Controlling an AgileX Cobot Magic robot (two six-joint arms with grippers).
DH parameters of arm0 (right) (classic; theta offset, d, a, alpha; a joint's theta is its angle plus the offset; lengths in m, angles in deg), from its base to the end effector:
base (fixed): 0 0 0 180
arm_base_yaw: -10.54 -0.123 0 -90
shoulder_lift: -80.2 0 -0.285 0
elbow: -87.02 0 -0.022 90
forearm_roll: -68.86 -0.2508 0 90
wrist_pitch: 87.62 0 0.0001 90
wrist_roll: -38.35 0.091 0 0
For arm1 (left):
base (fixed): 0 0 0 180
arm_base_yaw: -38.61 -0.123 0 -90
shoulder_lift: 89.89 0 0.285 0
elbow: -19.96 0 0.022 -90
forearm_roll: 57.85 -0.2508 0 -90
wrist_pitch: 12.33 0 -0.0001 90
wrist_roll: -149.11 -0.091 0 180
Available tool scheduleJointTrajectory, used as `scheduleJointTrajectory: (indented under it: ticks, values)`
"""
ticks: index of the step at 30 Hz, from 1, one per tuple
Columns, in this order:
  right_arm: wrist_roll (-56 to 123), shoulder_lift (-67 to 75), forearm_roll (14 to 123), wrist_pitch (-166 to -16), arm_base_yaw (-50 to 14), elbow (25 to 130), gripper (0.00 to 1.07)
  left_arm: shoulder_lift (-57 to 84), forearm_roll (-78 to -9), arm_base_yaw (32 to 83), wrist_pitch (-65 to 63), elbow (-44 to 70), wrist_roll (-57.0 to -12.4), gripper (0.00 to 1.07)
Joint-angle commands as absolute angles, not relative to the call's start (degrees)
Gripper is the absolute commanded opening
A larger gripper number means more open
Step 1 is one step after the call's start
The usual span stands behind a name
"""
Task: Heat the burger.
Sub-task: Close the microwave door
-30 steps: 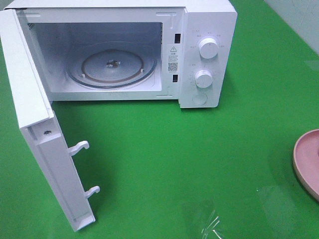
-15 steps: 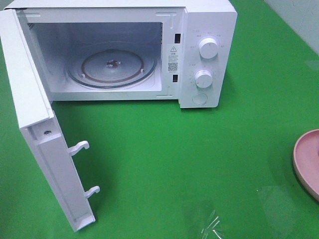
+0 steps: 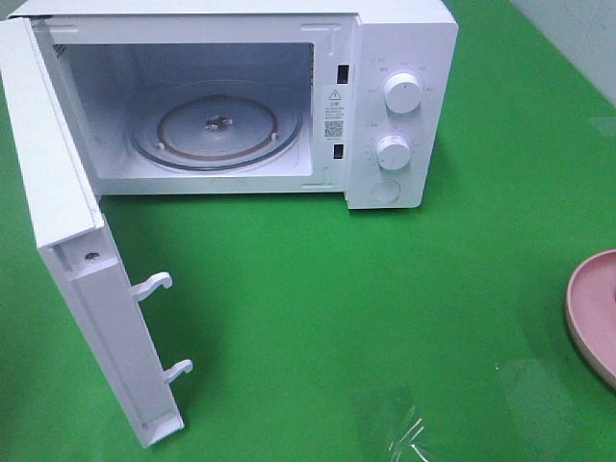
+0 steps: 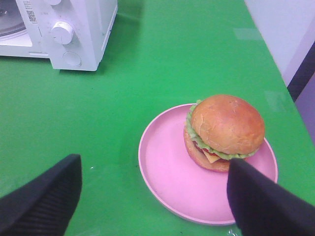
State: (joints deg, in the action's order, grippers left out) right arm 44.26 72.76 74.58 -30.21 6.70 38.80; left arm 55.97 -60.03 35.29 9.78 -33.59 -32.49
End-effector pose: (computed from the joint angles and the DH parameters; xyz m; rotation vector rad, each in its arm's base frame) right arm -0.0039 -0.0079 0.2841 0.0374 1.9693 -0.0069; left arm 0.0992 0.0071 0.2841 -0.0046 1.9172 0.0953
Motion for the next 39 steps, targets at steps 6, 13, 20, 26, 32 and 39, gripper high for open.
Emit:
scheduleJointTrajectory:
  ticks: [6,13,20,26,32,39]
  values:
    - [43.74,74.07,74.53,-30.27,7.10,38.74,0.76,53.79,-60.72,35.18,-13.14,-42.36,-32.60,0.00]
    - [43.74,74.07,74.53,-30.27,7.10,38.74,0.76,46.80,-61.41,35.18,-28.89,-48.60,-32.60,0.00]
    - [43.74,74.07,74.53,-30.27,7.10,38.74,0.76,34.60,-68.40,35.18,-39.32,-48.60,-32.38,0.00]
    - [43.74,74.07,74.53,-30.27,7.10,38.74,0.76,24.34,-68.62,35.35,-47.40,-48.43,-32.38,0.00]
    - [43.74,74.07,74.53,-30.27,7.10,38.74,0.76,18.21,-71.83,35.35,-51.70,-47.57,-30.89,0.00]
    - [43.74,74.07,74.53,-30.27,7.10,38.74,0.76,9.39,-82.78,35.35,-62.24,-45.51,-26.24,0.00]
